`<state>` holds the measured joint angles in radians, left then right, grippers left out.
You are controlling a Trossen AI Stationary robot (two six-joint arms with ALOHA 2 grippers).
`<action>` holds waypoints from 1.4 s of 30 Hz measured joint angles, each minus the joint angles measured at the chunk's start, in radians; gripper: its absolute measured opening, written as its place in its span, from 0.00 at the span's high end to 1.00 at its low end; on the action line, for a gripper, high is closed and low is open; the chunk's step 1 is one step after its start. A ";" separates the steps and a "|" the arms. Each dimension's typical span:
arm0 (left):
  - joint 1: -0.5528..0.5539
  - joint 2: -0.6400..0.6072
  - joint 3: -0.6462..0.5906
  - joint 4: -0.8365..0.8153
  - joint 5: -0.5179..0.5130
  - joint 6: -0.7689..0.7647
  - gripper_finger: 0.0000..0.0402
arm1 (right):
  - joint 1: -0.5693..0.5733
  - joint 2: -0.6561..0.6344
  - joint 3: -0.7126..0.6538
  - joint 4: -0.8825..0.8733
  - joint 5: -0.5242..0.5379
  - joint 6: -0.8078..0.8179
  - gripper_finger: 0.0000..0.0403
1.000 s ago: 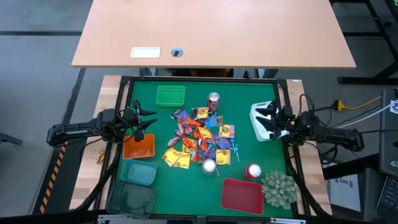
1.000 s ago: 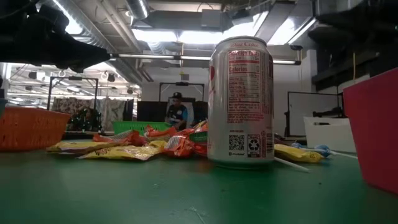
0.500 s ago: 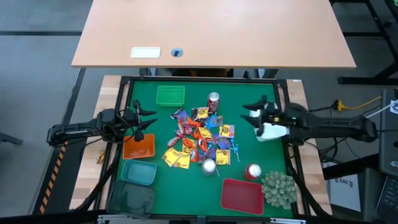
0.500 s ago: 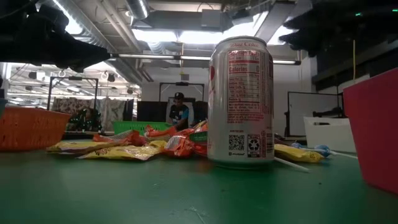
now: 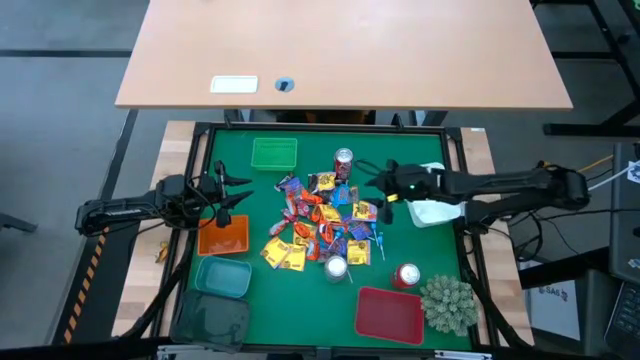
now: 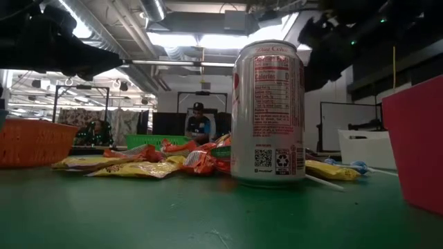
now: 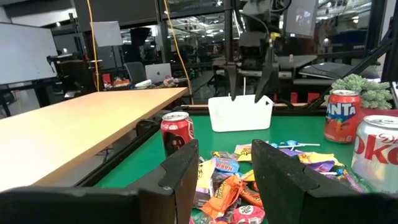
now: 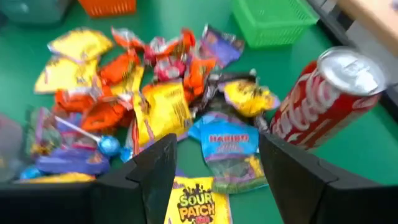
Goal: Sort candy
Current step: Put the blue candy into the red bin
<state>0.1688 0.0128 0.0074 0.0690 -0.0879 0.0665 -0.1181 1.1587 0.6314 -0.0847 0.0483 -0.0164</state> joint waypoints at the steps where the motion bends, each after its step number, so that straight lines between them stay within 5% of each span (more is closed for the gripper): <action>1: 0.000 0.000 0.000 0.000 0.000 -0.010 0.65 | 0.000 0.018 0.005 -0.001 0.001 -0.005 0.44; 33: 0.000 0.000 0.000 -0.001 0.000 -0.012 0.65 | -0.003 0.483 0.025 0.198 0.168 -0.019 0.44; 42: 0.000 0.000 0.000 -0.001 0.000 -0.013 0.65 | -0.002 0.515 0.027 0.213 0.158 -0.018 0.64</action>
<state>0.1688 0.0128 0.0078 0.0685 -0.0879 0.0540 -0.1204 1.6738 0.6582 0.1283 0.2066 -0.0345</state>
